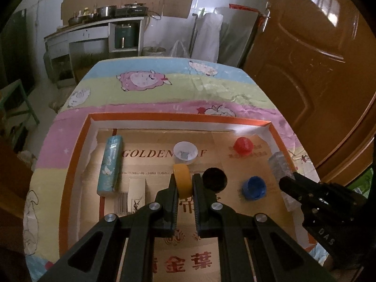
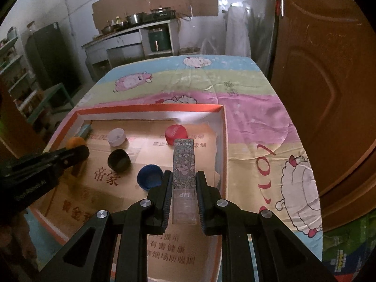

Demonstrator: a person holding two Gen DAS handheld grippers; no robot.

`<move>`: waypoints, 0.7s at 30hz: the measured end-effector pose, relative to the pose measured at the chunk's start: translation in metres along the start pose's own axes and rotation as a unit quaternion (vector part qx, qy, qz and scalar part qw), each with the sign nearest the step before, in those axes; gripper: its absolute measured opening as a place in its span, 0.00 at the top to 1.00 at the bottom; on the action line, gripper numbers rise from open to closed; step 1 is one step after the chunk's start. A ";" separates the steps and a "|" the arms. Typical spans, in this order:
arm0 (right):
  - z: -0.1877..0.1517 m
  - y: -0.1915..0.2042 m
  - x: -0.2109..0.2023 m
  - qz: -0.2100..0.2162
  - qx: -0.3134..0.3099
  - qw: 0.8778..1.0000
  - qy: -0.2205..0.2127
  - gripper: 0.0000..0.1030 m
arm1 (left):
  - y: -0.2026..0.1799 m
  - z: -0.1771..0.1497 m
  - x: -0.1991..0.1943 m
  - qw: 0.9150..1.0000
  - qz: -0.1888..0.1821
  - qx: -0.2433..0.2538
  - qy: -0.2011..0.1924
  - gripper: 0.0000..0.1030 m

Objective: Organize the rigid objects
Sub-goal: 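Carry the orange cap and grey patterned box over the tray and lower them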

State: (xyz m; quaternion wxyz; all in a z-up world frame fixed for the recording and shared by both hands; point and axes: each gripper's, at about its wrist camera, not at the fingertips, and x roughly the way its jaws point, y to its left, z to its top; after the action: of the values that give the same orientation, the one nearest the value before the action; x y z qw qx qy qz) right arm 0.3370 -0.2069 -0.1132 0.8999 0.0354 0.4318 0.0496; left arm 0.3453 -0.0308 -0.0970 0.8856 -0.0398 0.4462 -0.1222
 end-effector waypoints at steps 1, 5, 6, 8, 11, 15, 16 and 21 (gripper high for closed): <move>0.000 0.000 0.002 0.000 0.000 1.000 0.001 0.80 | 0.000 0.000 0.002 1.000 0.001 0.001 0.002 0.89; 0.001 -0.002 0.007 -0.001 -0.001 1.000 0.006 0.80 | 0.000 -0.001 0.007 1.000 0.003 0.003 0.008 0.89; 0.002 -0.002 0.009 -0.001 -0.001 1.000 0.007 0.80 | 0.001 -0.001 0.009 1.000 0.003 0.003 0.009 0.89; 0.002 -0.002 0.012 -0.002 -0.001 1.000 0.010 0.80 | 0.001 -0.001 0.011 1.000 0.003 0.003 0.011 0.89; 0.001 -0.002 0.015 -0.002 -0.001 1.000 0.013 0.80 | 0.000 -0.002 0.014 1.000 0.003 0.005 0.014 0.89; 0.002 -0.003 0.017 -0.003 -0.001 1.000 0.015 0.80 | -0.001 -0.002 0.017 1.000 0.003 0.005 0.018 0.89; 0.002 -0.002 0.017 -0.002 -0.001 1.000 0.015 0.80 | -0.001 -0.002 0.018 1.000 0.004 0.005 0.019 0.89; 0.002 -0.003 0.022 -0.003 0.000 1.000 0.018 0.80 | 0.000 -0.004 0.023 1.000 0.004 0.007 0.026 0.89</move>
State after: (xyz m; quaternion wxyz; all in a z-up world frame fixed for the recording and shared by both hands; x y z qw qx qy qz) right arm 0.3525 -0.2076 -0.1293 0.8920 0.0328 0.4483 0.0476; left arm 0.3552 -0.0362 -0.1179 0.8744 -0.0283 0.4686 -0.1227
